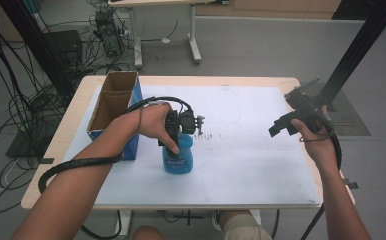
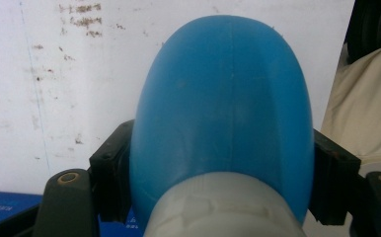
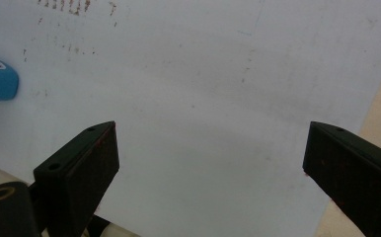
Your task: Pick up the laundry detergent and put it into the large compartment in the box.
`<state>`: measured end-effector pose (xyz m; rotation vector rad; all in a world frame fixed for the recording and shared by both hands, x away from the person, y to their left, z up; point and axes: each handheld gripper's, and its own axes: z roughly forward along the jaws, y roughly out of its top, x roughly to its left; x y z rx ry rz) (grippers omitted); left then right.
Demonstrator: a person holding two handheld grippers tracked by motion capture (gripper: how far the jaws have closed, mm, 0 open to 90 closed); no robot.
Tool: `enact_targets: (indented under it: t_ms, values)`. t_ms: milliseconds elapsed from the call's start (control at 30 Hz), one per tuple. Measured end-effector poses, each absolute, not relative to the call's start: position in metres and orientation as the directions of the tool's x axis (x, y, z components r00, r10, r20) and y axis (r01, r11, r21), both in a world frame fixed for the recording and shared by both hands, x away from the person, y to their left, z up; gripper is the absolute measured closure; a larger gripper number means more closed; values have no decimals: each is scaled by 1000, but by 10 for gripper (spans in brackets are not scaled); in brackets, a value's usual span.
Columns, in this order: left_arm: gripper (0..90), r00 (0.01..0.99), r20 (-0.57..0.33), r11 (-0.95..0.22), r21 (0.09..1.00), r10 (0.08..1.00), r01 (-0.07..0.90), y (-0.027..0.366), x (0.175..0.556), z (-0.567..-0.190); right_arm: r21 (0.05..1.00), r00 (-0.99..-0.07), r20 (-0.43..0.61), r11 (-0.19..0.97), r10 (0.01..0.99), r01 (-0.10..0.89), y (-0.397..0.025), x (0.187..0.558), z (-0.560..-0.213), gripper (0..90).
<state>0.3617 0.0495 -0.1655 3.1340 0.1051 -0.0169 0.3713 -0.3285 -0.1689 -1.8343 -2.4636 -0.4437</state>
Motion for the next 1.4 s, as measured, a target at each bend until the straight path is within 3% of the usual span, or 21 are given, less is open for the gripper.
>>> enact_targets:
  t_ms: [400, 1400]
  values:
    - [372, 998, -7, -998, 5, 70, 70, 49, 362, -166, 201, -301, 205, 260, 932, 944, -330, 372, -171, 67]
    - [380, 998, -18, -998, -10, 67, 67, 46, 365, -166, 198, -301, 204, 261, 932, 945, -328, 374, -172, 67]
